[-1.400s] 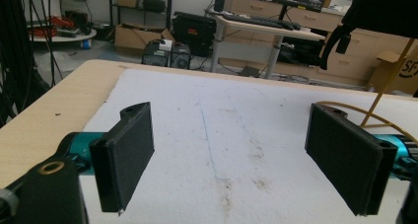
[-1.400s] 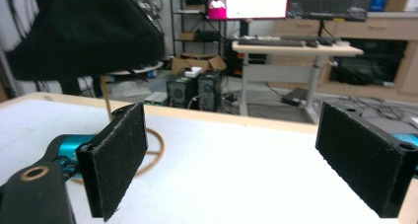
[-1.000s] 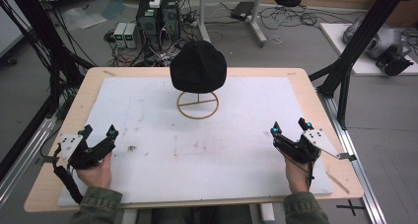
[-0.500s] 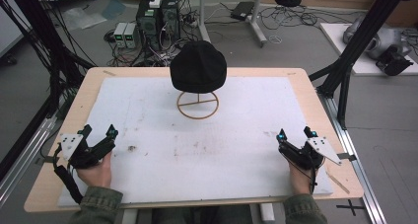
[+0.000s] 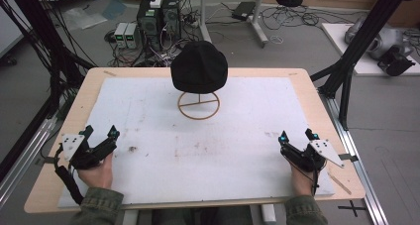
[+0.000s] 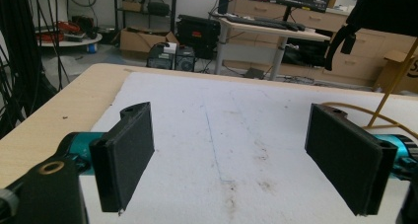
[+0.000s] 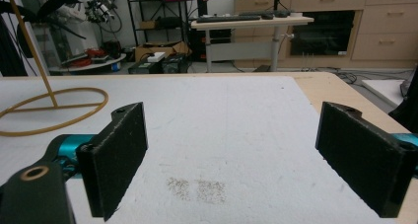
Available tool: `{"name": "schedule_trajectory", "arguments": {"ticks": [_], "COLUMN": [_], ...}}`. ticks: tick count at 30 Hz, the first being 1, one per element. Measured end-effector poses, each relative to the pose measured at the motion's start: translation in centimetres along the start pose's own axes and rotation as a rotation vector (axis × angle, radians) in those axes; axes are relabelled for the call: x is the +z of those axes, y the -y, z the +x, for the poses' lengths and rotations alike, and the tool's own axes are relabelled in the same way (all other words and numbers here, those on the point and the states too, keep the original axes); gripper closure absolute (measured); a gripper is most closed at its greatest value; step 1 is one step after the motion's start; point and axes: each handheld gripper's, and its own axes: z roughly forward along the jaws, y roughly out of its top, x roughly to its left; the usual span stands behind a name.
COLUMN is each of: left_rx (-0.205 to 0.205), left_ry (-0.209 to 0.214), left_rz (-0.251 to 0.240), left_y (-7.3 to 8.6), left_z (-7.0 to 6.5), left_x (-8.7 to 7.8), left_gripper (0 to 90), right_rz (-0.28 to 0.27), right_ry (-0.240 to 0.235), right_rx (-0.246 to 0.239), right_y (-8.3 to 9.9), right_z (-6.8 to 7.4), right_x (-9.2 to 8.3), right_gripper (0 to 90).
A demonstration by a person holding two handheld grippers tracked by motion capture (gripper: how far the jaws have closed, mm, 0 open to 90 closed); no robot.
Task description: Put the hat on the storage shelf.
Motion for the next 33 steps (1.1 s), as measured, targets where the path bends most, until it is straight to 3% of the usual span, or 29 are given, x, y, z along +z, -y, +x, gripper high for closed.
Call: {"name": "schedule_trajectory", "arguments": {"ticks": [7,33], "left_rx": [-0.002,-0.006], "left_ry": [-0.003,0.0], "left_rz": [0.001,0.014], "left_y": [0.02,0.08], "left_z": [0.01,0.06], "left_x": [0.02,0.11], "left_gripper": [19.0,19.1], "right_rz": [0.01,0.042], "right_ry": [-0.017,-0.048], "right_rx": [-0.042,-0.035], "right_y": [0.08,0.45], "right_z": [0.36,0.68], "right_x": [0.13,0.39], "right_gripper": [11.6,11.6]}}
